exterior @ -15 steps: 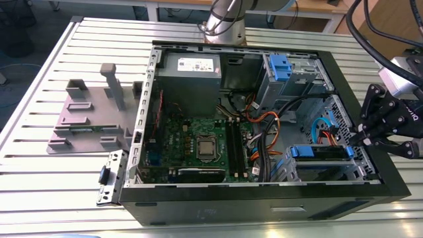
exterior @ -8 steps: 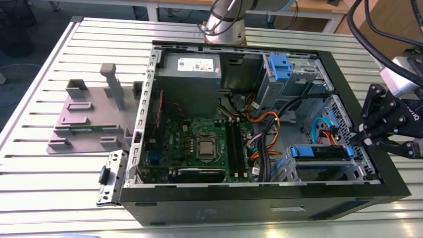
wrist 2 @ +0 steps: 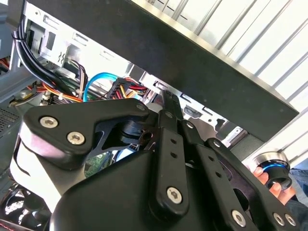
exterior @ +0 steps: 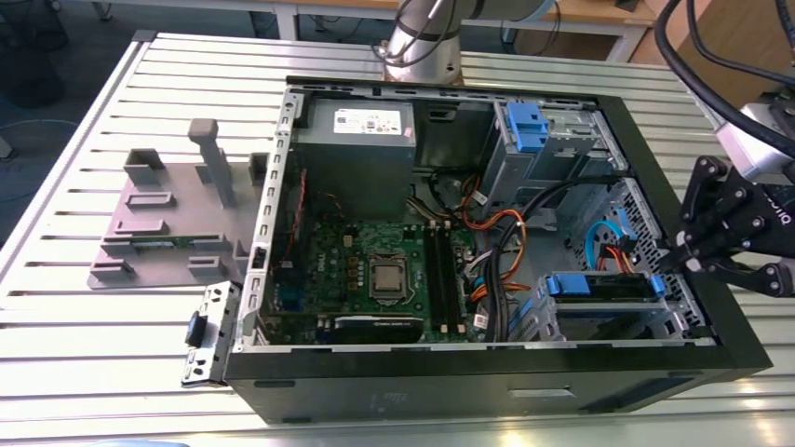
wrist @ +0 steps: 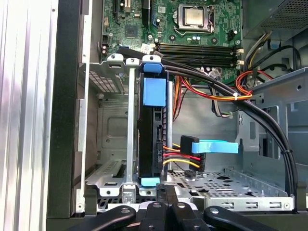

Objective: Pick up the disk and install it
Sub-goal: 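Insert the first disk wire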

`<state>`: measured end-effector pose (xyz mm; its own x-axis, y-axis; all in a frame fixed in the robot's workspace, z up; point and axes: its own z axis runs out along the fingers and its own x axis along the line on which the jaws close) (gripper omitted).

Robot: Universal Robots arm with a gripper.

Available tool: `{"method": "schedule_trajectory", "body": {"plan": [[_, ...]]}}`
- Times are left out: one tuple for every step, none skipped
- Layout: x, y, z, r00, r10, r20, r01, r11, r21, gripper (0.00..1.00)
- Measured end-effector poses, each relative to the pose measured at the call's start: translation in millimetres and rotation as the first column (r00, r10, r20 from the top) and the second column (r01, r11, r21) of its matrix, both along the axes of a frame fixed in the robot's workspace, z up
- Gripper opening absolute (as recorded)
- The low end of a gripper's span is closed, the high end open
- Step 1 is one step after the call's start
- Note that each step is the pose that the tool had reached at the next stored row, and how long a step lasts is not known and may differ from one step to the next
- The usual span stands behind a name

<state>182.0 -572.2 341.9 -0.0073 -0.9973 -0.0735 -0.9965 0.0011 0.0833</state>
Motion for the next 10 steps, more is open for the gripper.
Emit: {"method": "schedule_trajectory", "body": {"plan": [[0.0,0.0,0.4,1.0,0.0,0.0,0.0,1.0,0.0,0.11],[0.0,0.0,0.9,1.0,0.0,0.0,0.0,1.0,0.0001,0.11],[0.0,0.0,1.4,1.0,0.0,0.0,0.0,1.0,0.0001,0.11],[0.0,0.0,2.0,1.0,0.0,0.0,0.0,1.0,0.0001,0.11],[0.1,0.0,2.6,1.0,0.0,0.0,0.0,1.0,0.0001,0.11],[0.1,0.0,3.2,1.0,0.0,0.0001,0.0,1.0,0.0,0.11],[0.0,0.0,3.8,1.0,0.0,0.0001,0.0,1.0,0.0001,0.11],[0.1,0.0,4.5,1.0,0.0,0.0,0.0,1.0,0.0001,0.11],[0.1,0.0,5.2,1.0,0.0,0.0,0.0,1.0,0.0002,0.11],[0.1,0.0,6.0,1.0,0.0,0.0,0.0,1.0,0.0001,0.11]]}}
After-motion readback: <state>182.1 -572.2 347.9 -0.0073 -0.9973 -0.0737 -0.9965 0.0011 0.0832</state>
